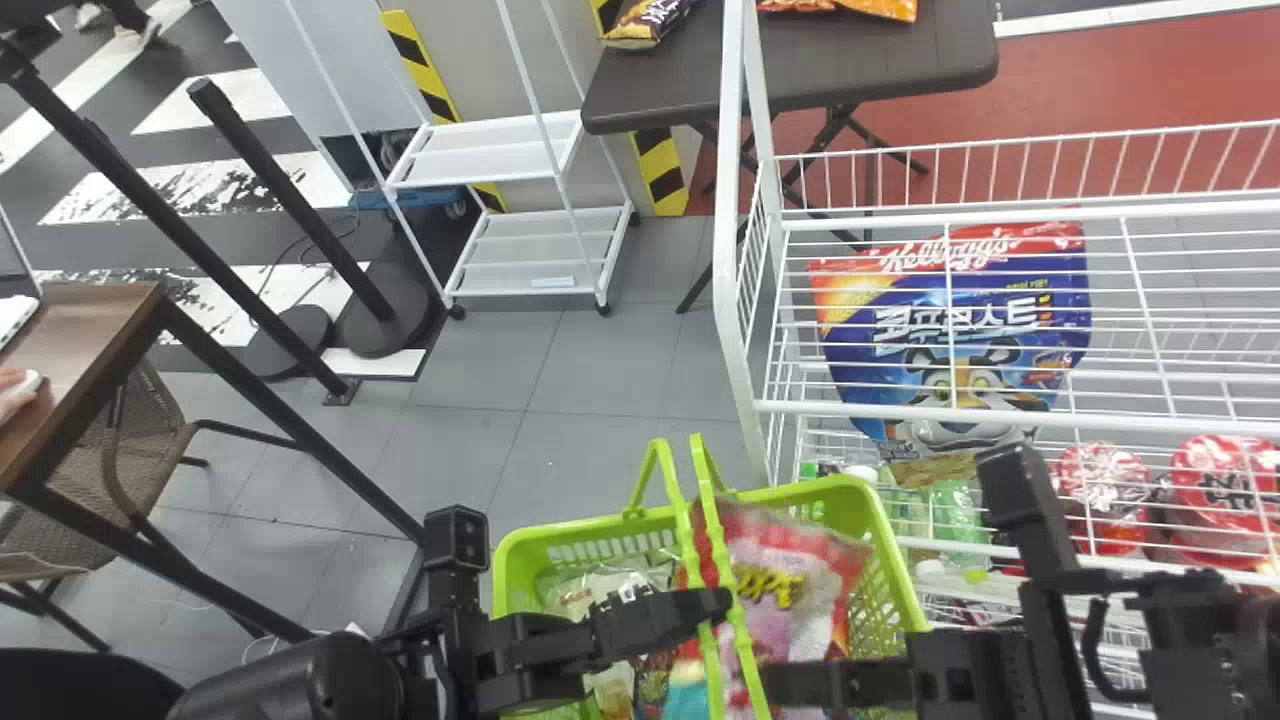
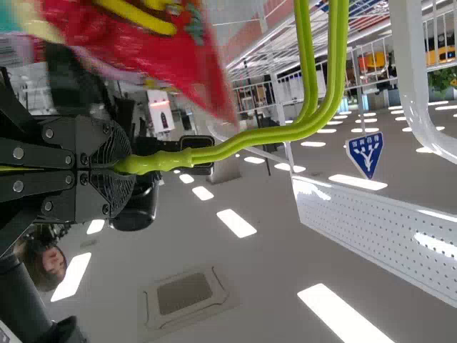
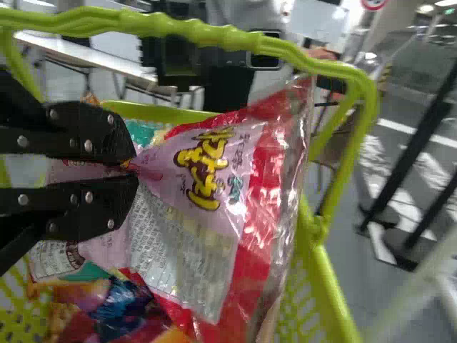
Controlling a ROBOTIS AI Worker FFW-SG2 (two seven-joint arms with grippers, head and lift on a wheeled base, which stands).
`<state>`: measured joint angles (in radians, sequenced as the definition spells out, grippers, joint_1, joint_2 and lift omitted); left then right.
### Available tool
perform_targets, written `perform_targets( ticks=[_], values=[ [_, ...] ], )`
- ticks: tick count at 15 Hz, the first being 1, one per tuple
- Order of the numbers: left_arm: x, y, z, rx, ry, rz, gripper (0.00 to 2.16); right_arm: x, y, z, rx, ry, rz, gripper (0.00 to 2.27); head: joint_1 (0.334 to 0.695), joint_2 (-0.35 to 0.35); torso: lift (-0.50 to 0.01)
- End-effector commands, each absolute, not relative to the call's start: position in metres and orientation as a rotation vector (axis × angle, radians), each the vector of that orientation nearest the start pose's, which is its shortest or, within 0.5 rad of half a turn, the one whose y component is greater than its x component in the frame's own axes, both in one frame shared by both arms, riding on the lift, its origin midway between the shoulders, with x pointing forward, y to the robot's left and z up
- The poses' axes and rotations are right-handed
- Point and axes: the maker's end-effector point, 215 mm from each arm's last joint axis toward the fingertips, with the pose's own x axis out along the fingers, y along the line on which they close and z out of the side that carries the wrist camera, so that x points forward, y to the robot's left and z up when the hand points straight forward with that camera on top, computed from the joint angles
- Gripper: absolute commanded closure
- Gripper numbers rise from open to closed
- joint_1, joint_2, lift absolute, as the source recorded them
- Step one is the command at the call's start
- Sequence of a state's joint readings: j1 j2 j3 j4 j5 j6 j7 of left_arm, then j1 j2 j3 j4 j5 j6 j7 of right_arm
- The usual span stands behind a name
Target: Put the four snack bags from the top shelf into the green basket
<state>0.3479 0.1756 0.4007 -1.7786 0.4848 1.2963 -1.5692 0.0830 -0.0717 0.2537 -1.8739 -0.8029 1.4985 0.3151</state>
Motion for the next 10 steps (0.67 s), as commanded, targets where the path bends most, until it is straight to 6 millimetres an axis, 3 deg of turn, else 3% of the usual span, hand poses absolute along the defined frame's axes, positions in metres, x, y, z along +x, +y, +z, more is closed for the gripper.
perform_targets(
  ticks=[1,4,7,10],
  values=[
    [0.265,0.186,-0.382,-1.288,0.670,-1.147,2.15,0.239,0.071,-0.449,0.579,1.319,1.110,0.01,0.695,0.350,0.000],
    [0.265,0.187,-0.383,-1.291,0.670,-1.144,2.15,0.268,0.046,-0.425,0.617,1.209,1.067,0.03,0.695,0.350,0.000],
    [0.264,0.187,-0.384,-1.292,0.671,-1.143,2.15,0.299,0.006,-0.381,0.730,1.055,1.040,0.03,0.695,0.350,0.000],
    [0.265,0.186,-0.384,-1.293,0.669,-1.144,2.15,0.315,-0.034,-0.357,0.783,0.948,0.981,0.03,0.695,0.350,0.000]
  ],
)
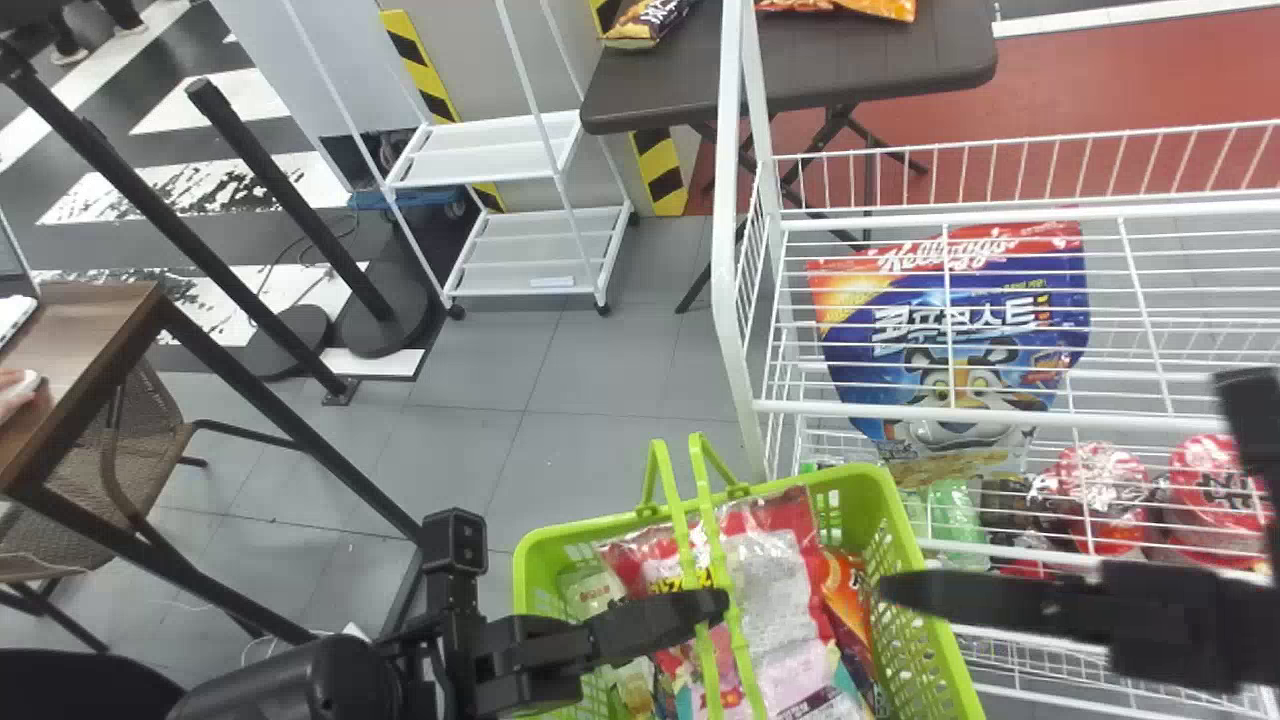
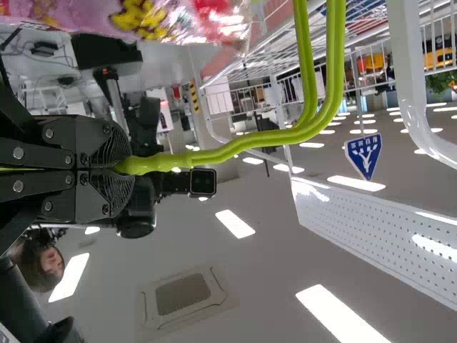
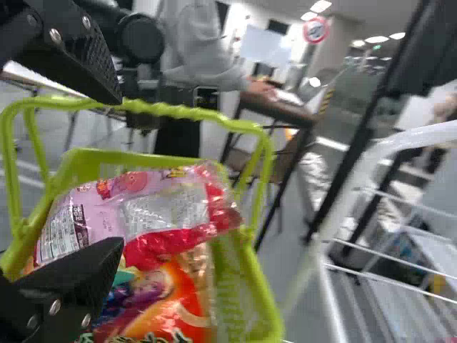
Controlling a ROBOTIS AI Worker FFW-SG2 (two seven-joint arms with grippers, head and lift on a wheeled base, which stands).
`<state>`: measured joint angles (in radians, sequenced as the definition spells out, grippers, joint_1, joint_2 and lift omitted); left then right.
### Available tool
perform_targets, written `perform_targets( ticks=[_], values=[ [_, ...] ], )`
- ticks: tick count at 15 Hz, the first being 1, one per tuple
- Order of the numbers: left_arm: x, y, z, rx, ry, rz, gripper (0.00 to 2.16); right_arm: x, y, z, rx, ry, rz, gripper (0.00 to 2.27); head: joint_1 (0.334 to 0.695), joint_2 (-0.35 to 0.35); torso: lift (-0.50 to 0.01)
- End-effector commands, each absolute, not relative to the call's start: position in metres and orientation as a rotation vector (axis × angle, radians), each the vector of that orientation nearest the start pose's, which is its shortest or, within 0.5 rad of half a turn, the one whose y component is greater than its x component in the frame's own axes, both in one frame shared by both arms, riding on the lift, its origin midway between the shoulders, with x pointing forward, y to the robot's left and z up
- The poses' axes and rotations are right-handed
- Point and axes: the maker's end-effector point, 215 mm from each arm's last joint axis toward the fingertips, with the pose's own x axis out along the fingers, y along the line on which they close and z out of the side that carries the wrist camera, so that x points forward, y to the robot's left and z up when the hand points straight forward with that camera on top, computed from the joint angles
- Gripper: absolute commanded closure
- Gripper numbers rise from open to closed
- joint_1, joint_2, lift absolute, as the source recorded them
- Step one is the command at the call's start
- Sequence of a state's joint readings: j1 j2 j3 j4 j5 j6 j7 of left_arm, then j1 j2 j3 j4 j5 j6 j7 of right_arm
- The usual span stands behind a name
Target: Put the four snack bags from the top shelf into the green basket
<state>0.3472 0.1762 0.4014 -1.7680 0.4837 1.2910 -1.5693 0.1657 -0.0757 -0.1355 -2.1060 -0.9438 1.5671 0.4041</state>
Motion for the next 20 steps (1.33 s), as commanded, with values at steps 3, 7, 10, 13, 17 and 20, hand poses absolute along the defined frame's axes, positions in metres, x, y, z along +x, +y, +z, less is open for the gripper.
perform_targets(
  ticks=[3,7,10,13,17,20],
  values=[
    [0.265,0.186,-0.384,-1.295,0.669,-1.144,2.15,0.363,-0.083,-0.385,0.690,0.794,0.739,0.03,0.695,0.305,0.000],
    [0.264,0.186,-0.386,-1.305,0.667,-1.138,2.15,0.426,-0.164,-0.397,0.534,0.524,0.427,0.06,0.695,0.144,0.000],
    [0.265,0.188,-0.388,-1.304,0.663,-1.129,2.15,0.453,-0.228,-0.396,0.347,0.355,0.241,0.06,0.695,0.028,0.000],
    [0.267,0.185,-0.388,-1.303,0.667,-1.132,2.15,0.456,-0.233,-0.411,0.234,0.358,0.179,0.06,0.695,-0.071,0.000],
    [0.267,0.183,-0.390,-1.300,0.675,-1.130,2.15,0.459,-0.229,-0.397,0.129,0.246,0.143,0.07,0.695,-0.081,0.000],
    [0.263,0.184,-0.393,-1.303,0.685,-1.126,2.15,0.455,-0.224,-0.381,0.087,0.143,0.135,0.07,0.695,-0.075,0.000]
  ],
)
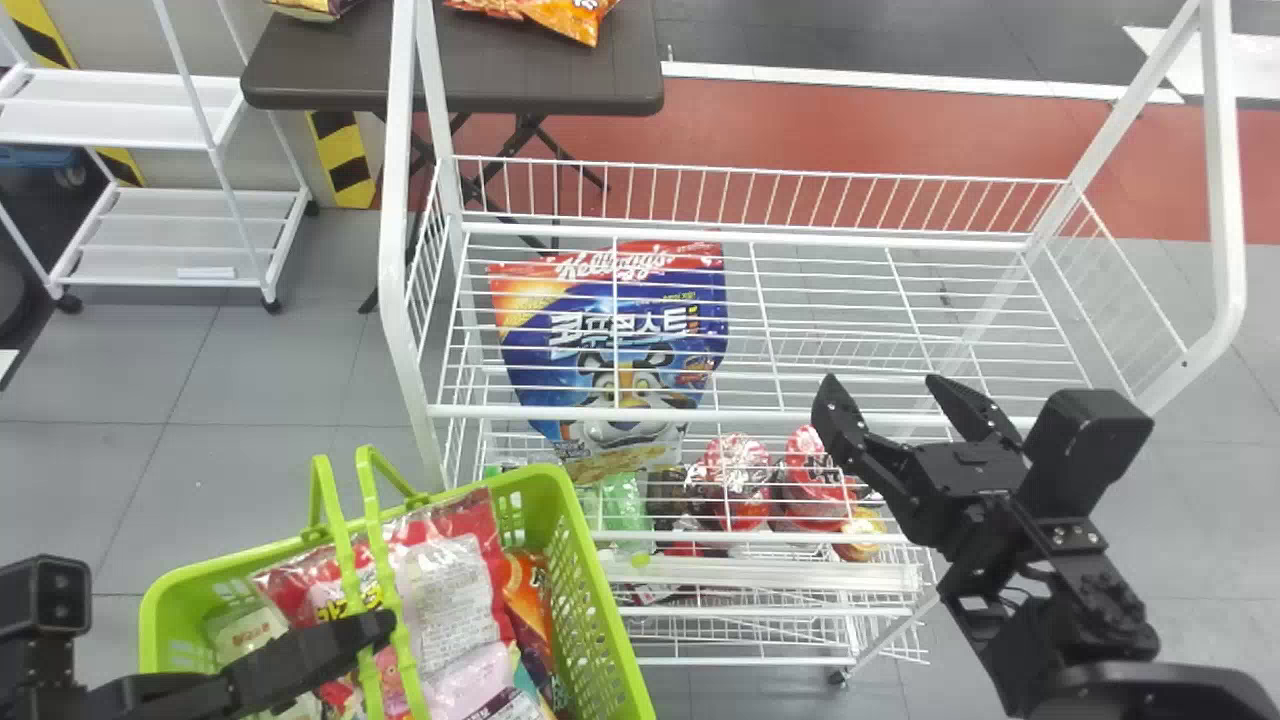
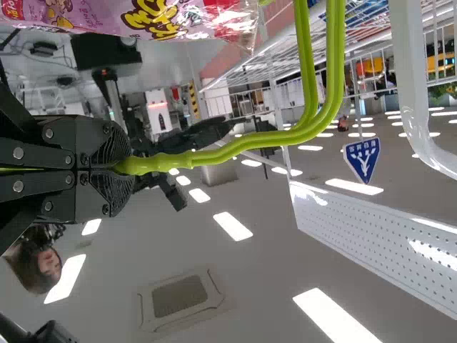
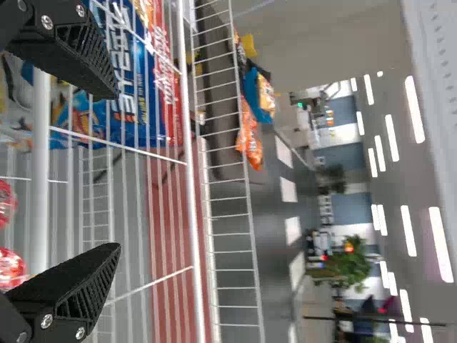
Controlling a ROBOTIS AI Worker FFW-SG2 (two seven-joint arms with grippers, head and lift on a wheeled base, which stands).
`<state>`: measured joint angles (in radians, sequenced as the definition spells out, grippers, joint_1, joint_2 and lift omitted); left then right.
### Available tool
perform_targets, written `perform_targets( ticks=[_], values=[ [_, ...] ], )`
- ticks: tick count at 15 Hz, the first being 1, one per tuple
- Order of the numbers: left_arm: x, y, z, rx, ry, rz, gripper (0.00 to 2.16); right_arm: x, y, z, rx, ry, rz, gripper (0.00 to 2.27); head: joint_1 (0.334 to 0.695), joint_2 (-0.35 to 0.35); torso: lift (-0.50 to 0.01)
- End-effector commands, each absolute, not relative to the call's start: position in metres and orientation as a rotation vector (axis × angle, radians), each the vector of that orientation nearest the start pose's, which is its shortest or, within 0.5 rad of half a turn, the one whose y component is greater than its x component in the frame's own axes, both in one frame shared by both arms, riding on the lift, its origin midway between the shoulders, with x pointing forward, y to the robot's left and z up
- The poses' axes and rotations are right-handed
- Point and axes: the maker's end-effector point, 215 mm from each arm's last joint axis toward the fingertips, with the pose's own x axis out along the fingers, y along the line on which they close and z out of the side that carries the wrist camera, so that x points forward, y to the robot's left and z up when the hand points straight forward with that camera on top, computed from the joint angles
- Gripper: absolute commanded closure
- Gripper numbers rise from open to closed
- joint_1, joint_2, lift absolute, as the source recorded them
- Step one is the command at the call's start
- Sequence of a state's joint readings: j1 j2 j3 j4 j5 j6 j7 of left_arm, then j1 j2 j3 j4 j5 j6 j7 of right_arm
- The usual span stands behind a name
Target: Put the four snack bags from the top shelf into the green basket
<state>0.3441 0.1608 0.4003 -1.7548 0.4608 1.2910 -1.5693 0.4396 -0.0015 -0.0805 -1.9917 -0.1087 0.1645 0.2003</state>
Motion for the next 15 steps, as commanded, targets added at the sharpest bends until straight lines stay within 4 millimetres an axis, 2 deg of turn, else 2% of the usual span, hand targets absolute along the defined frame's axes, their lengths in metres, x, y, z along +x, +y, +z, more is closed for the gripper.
perform_targets(
  ticks=[1,3,10,15],
  values=[
    [0.262,0.185,-0.393,-1.304,0.688,-1.124,2.15,0.452,-0.224,-0.384,0.082,0.147,0.135,0.07,0.695,-0.072,0.000],
    [0.260,0.184,-0.394,-1.299,0.697,-1.128,2.15,0.447,-0.226,-0.391,0.074,0.163,0.128,0.07,0.695,-0.066,0.000],
    [0.258,0.181,-0.394,-1.288,0.728,-1.147,2.15,0.435,-0.228,-0.398,0.064,0.178,0.110,0.07,0.695,-0.077,0.000],
    [0.262,0.178,-0.399,-1.301,0.746,-1.159,2.15,0.429,-0.229,-0.396,0.062,0.178,0.098,0.08,0.695,-0.083,0.000]
  ],
)
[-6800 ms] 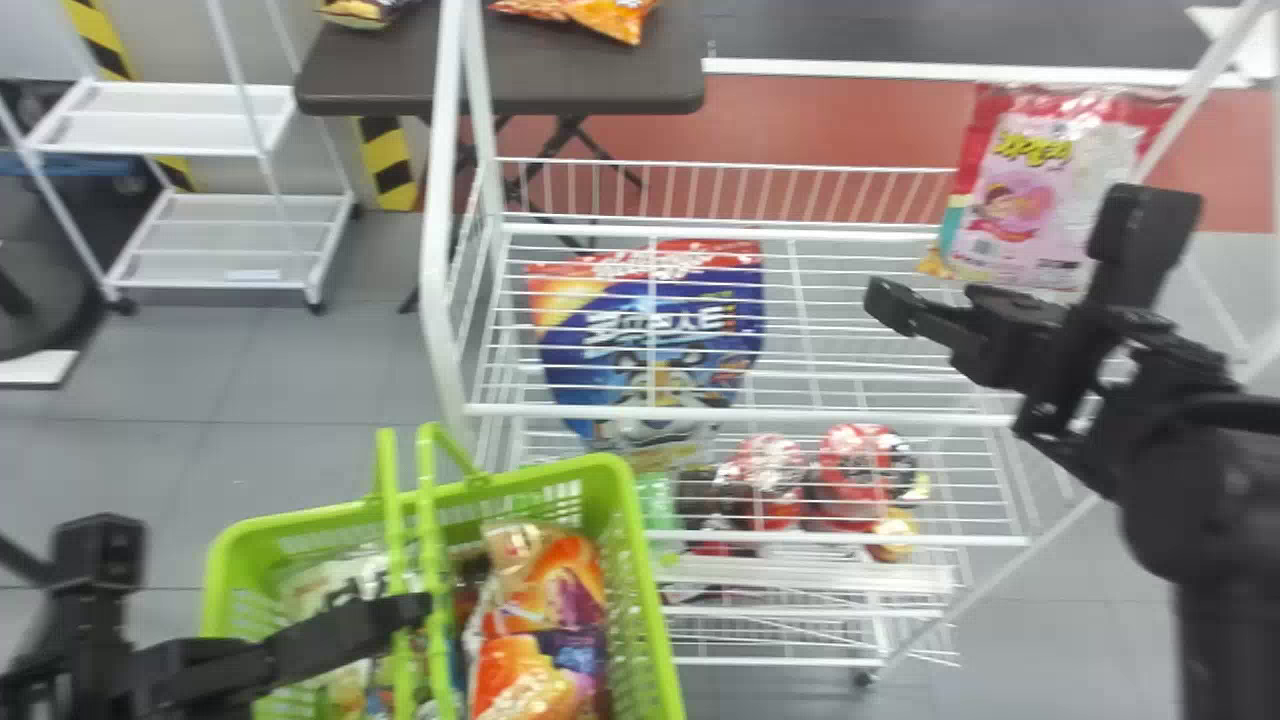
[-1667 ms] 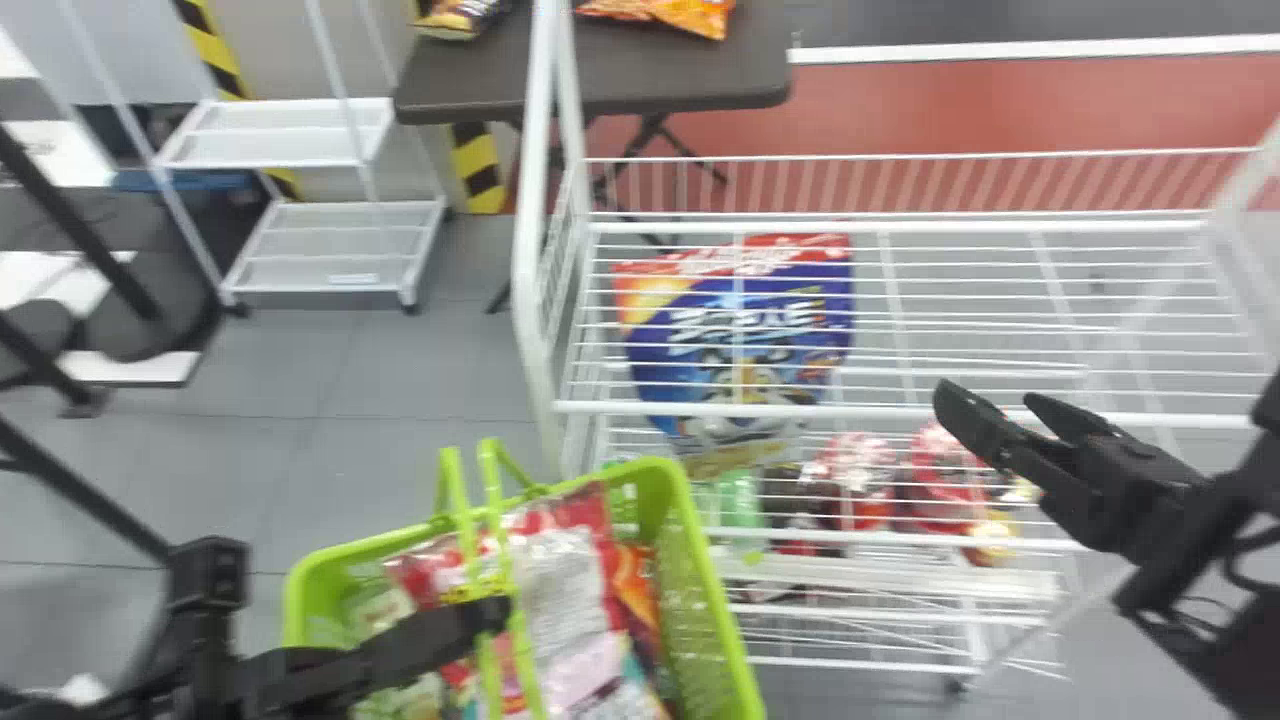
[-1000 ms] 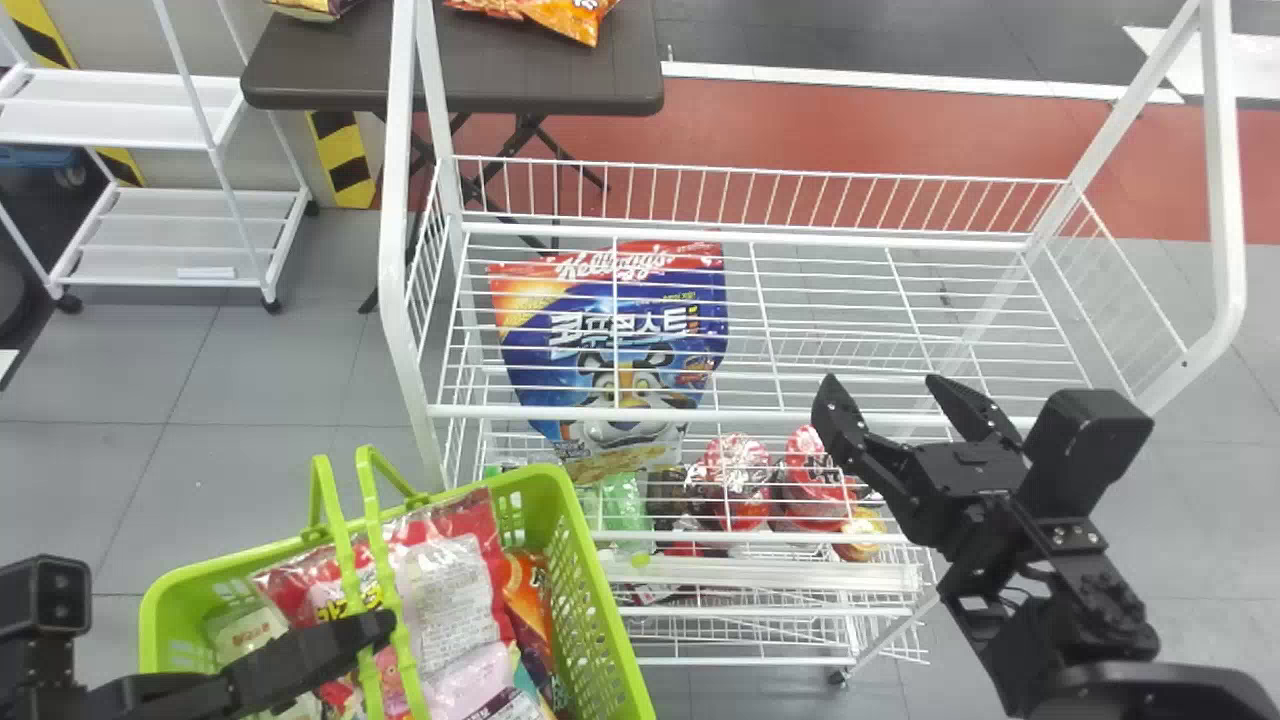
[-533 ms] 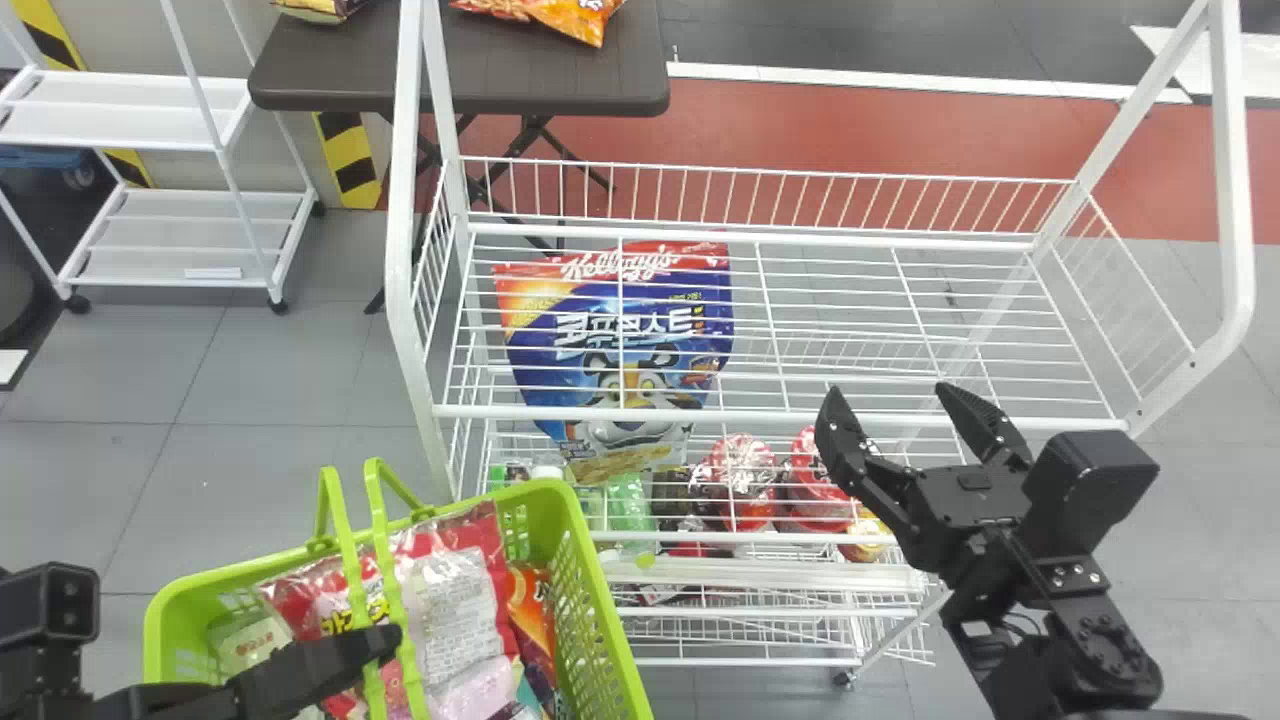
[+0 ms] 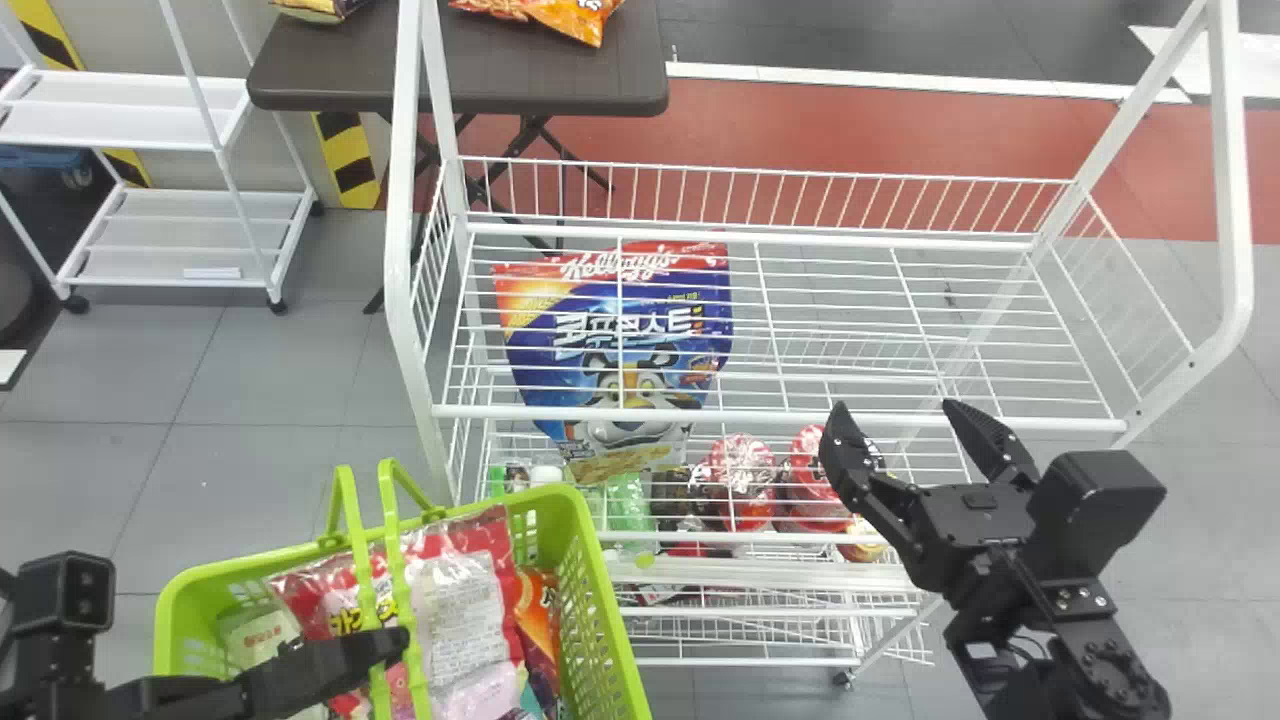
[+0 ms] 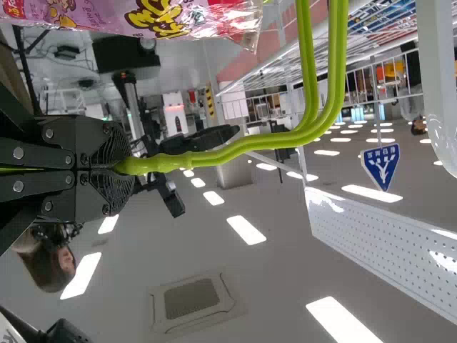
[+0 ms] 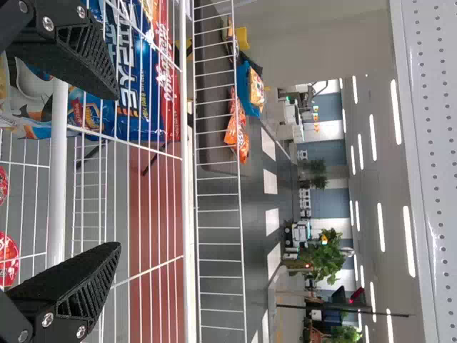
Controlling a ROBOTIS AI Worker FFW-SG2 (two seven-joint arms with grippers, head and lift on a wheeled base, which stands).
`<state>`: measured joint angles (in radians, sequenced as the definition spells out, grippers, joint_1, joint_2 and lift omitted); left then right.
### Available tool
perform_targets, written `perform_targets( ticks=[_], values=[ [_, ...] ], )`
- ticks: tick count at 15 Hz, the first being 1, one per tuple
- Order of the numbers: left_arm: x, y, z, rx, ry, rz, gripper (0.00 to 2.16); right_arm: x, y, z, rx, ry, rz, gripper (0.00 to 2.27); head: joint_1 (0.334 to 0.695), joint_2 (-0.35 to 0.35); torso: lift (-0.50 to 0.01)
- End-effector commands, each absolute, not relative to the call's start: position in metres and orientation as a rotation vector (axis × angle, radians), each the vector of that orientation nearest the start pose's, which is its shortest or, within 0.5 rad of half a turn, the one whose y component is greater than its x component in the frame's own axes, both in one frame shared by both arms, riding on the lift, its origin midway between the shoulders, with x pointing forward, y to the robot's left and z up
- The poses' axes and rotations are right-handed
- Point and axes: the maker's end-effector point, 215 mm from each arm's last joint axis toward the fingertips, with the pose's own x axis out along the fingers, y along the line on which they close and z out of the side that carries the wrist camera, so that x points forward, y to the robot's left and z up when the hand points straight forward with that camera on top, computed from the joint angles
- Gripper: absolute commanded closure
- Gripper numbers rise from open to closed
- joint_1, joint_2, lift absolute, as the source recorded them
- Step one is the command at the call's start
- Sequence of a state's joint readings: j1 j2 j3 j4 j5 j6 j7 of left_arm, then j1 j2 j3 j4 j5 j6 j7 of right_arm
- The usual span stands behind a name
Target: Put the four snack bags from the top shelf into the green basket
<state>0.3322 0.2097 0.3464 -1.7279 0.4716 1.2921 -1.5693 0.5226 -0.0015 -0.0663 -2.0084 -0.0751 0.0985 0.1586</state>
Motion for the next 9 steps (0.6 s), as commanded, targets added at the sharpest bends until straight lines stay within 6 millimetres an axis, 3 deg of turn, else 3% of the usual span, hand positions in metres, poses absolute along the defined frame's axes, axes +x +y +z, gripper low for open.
perform_targets(
  ticks=[1,9],
  values=[
    [0.2638,0.1776,-0.3995,-1.303,0.753,-1.165,2.15,0.4275,-0.2305,-0.3990,0.060,0.187,0.088,0.08,0.695,-0.084,0.000],
    [0.2708,0.1777,-0.4033,-1.308,0.743,-1.165,2.15,0.4297,-0.2259,-0.3985,0.053,0.183,0.090,0.08,0.695,-0.087,0.000]
  ],
)
